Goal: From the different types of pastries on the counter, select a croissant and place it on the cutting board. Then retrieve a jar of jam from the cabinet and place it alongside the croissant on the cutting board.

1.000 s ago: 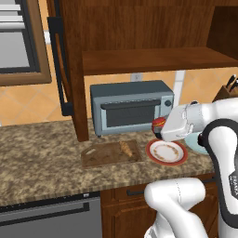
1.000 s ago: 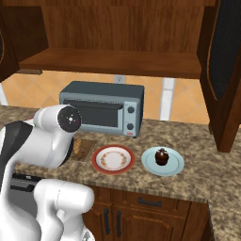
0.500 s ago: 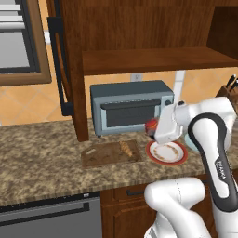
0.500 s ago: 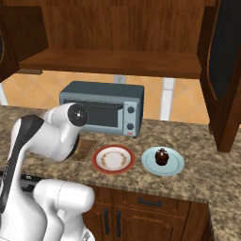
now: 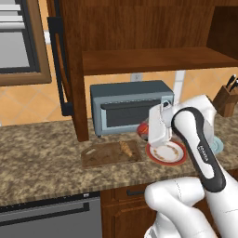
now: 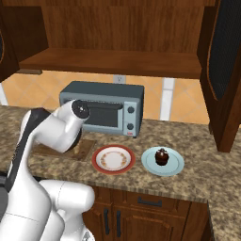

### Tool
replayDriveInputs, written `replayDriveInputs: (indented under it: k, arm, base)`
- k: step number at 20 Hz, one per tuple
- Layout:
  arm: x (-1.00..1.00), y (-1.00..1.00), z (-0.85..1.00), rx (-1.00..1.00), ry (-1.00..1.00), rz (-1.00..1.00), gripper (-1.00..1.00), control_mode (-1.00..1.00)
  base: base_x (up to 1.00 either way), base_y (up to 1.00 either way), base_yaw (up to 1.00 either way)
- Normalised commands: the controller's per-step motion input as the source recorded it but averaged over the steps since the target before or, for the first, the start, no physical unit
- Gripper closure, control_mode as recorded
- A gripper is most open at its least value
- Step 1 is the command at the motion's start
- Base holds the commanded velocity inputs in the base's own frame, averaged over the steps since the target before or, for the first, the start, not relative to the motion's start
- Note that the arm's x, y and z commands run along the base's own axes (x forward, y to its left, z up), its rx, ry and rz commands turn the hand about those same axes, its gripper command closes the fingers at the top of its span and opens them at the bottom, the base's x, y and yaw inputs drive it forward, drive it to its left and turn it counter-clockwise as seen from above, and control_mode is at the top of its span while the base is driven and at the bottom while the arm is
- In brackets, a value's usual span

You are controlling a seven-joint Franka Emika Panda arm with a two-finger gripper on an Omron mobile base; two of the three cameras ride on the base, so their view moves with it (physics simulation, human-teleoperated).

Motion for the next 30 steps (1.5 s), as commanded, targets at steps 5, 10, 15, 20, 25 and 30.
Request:
replayDriveInputs:
  k: [5, 10, 15, 20, 25, 30]
  arm:
    - [0.08, 0.48, -0.12, -0.23, 0.00, 0.00, 1.00, -1.00]
    - [0.26, 0.18, -0.27, -0.07, 0.00, 0.00, 1.00, -1.00]
    - [0.31, 0.12, -0.41, -0.01, -0.03, 0.00, 1.00, -1.00]
    - [0.39, 0.29, -0.49, -0.02, -0.05, 0.00, 1.00, -1.00]
    - [0.51, 0.30, -0.42, 0.00, -0.02, 0.00, 1.00, -1.00]
    - [0.61, 0.07, -0.48, 0.00, 0.00, 0.00, 1.00, -1.00]
  base:
    - [0.00, 0.00, 0.00]
    - [0.00, 0.00, 0.00]
    - [0.00, 0.00, 0.00]
    - [0.00, 0.00, 0.00]
    - [0.00, 0.00, 0.00]
    - [0.00, 0.00, 0.00]
